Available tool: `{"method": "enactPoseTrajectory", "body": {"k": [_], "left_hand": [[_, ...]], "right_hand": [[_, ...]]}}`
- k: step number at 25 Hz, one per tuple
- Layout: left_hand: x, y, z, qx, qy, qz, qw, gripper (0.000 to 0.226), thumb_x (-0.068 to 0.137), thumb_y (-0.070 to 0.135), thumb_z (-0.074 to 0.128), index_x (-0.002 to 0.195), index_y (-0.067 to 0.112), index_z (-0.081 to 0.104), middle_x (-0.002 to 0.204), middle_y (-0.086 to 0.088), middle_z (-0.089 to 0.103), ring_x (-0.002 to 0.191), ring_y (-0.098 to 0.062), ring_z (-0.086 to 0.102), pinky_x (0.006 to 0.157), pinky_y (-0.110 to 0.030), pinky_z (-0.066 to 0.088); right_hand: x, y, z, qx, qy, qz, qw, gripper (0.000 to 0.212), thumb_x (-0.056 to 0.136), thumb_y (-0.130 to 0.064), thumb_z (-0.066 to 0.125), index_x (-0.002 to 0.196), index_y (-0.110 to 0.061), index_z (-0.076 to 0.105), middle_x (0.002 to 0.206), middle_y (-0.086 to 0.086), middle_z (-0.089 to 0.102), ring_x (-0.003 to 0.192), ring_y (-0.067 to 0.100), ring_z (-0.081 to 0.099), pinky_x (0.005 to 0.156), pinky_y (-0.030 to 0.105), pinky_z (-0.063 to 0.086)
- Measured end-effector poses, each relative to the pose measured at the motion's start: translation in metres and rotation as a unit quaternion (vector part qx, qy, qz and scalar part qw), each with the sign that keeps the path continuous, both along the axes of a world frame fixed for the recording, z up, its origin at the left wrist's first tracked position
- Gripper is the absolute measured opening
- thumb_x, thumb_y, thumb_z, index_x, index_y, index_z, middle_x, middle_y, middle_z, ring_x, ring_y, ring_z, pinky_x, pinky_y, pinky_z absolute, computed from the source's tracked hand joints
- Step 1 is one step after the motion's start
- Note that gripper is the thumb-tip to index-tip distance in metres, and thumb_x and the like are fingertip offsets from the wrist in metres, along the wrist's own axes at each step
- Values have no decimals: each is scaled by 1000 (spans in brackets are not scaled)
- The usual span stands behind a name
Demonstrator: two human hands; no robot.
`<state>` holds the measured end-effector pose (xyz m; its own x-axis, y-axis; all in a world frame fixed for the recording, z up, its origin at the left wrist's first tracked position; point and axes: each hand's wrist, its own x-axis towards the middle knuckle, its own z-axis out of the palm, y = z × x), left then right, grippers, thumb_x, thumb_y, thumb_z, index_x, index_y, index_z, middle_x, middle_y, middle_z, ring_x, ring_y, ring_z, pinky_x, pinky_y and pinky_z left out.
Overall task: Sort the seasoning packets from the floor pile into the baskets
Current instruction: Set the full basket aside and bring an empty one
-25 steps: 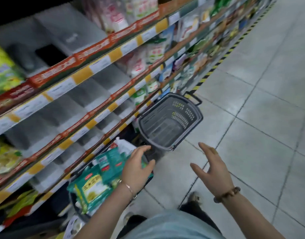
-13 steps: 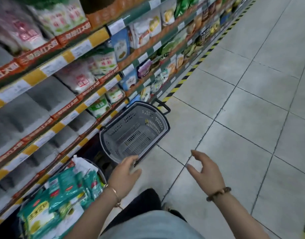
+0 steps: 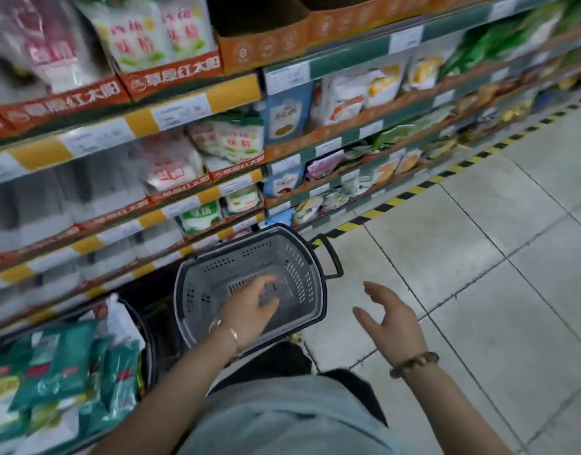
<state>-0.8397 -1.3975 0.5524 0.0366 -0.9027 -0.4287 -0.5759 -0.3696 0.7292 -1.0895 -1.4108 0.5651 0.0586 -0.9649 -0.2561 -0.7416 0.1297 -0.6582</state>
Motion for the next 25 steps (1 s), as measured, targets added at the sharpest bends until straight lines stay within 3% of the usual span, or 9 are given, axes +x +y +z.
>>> {"method": "enactPoseTrajectory", "body": {"k": [3, 7, 11, 14, 21, 23, 25], "left_hand": [[-10, -58, 10, -2, -12, 23, 1000, 39, 94, 31, 50, 133, 31, 43, 137, 7, 48, 121, -12, 49, 90, -21, 40], [-7, -113, 6, 16, -13, 116, 993, 40, 94, 33, 48, 133, 31, 42, 123, -2, 59, 102, -25, 62, 84, -38, 51], [-8, -136, -17, 47, -13, 314, 948, 42, 92, 23, 53, 134, 24, 45, 130, -4, 53, 107, -22, 58, 87, -28, 46], [-32, -134, -28, 76, 24, 497, 864, 48, 90, 17, 57, 136, 17, 45, 139, -6, 47, 121, -22, 50, 94, -23, 37], [-88, -120, -75, 140, 71, 726, 669, 38, 89, 18, 56, 127, 18, 53, 119, 3, 58, 103, -18, 58, 80, -20, 40], [-105, -112, -109, 122, 147, 803, 564, 28, 90, 15, 56, 117, 18, 56, 111, 2, 62, 99, -18, 59, 79, -23, 42], [-106, -101, -161, 113, 211, 872, 428, 26, 91, 14, 57, 116, 8, 57, 114, -13, 63, 98, -24, 58, 88, -33, 46]], "right_hand": [[-12, -70, 2, 15, 16, 38, 999, 47, 83, -26, 68, 127, -20, 54, 123, -2, 60, 106, 7, 53, 83, 22, 40], [12, -183, -10, 31, 35, 165, 985, 48, 84, -28, 67, 128, -18, 53, 127, -1, 58, 113, 16, 55, 86, 25, 43], [65, -287, -25, 53, 71, 389, 917, 52, 86, -34, 63, 134, -19, 47, 131, -1, 56, 118, 20, 54, 94, 33, 45], [115, -352, -32, 98, 120, 520, 840, 53, 88, -39, 59, 136, -25, 43, 128, 0, 58, 109, 23, 59, 86, 36, 49], [214, -372, -94, 144, 191, 703, 670, 52, 91, -31, 58, 139, -21, 41, 140, 1, 47, 121, 20, 51, 96, 35, 45], [230, -364, -130, 144, 227, 713, 647, 51, 91, -32, 58, 138, -19, 41, 139, 1, 49, 118, 20, 53, 96, 34, 45], [257, -354, -182, 126, 241, 720, 638, 49, 92, -31, 56, 137, -17, 42, 136, 3, 51, 116, 22, 54, 92, 34, 46]]}}
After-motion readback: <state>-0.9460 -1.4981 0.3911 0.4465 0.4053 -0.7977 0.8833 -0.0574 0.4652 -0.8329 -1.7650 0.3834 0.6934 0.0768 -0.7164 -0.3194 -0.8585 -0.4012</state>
